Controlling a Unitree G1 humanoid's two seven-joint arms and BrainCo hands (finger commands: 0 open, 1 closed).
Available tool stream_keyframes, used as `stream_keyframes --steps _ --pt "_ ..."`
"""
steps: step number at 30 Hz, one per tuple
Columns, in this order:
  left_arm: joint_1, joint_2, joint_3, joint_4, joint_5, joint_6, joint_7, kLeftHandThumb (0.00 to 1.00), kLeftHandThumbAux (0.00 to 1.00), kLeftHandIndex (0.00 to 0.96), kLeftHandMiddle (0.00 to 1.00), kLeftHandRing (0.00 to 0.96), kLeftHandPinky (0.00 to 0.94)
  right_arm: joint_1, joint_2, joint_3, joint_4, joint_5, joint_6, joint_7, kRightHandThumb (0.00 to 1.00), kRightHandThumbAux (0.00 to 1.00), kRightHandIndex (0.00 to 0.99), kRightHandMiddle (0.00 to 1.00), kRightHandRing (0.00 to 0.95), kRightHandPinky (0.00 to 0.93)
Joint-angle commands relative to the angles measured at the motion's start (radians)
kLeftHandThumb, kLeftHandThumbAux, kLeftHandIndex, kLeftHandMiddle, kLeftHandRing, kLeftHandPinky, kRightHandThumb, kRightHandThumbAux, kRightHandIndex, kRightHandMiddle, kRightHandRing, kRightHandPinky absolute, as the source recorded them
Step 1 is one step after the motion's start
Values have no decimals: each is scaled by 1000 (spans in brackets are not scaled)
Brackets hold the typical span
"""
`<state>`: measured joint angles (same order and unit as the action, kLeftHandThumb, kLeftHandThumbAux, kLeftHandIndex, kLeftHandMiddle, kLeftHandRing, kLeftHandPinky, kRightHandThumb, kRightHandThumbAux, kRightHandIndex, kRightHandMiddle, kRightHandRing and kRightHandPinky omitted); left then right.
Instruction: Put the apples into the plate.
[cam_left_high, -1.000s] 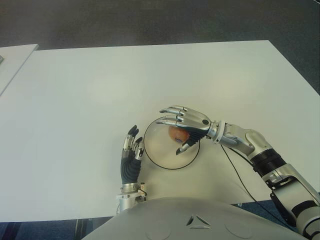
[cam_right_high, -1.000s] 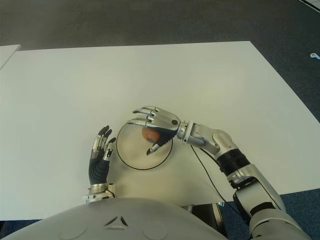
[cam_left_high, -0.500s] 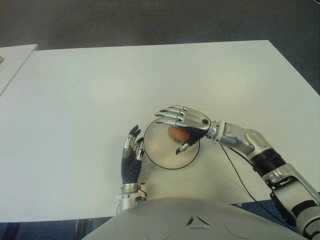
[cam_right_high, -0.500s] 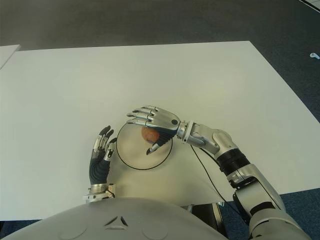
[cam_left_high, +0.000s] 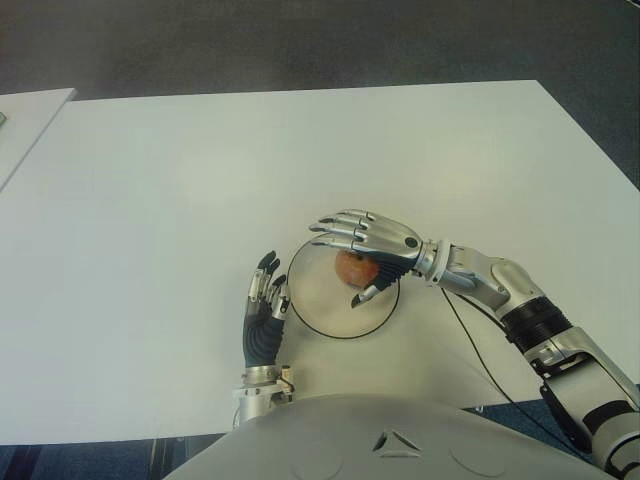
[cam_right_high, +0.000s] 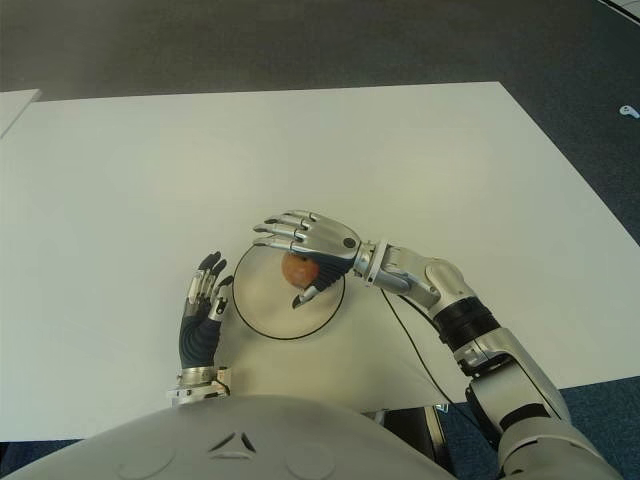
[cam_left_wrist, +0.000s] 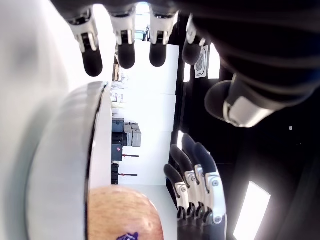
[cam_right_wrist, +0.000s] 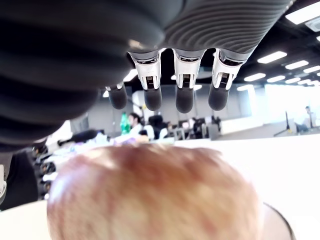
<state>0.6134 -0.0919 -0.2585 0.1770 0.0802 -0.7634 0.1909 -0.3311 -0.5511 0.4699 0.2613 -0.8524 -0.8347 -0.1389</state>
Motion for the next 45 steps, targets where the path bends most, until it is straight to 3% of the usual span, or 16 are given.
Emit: stream_keyframes --steps 1,10,16,21,25,35,45 --pt "48 -24 -7 28 -9 35 -6 39 477 104 86 103 181 26 51 -52 17 185 72 74 63 400 0 0 0 6" --pt "64 -42 -3 18 17 36 28 49 451 112 88 99 160 65 82 -185 -11 662 305 338 66 338 7 21 6 51" --pt "82 -51 -9 -1 40 36 48 74 427 120 104 124 199 87 117 -258 -15 844 435 423 94 404 33 55 41 75" --pt "94 -52 -16 -15 50 40 62 88 416 124 107 130 208 123 146 -345 -62 1011 619 474 107 477 46 62 43 39" --pt "107 -47 -26 -38 56 53 69 91 410 124 105 126 196 165 176 -401 -84 1090 715 480 112 502 52 64 40 42" --pt "127 -35 -38 -76 59 66 87 87 407 138 105 113 176 253 279 -529 -97 1237 866 470 167 512 92 122 92 118" --pt "155 -57 -26 -106 110 67 165 106 396 177 102 92 112 336 366 -611 -188 1312 987 413 198 494 140 188 145 158"
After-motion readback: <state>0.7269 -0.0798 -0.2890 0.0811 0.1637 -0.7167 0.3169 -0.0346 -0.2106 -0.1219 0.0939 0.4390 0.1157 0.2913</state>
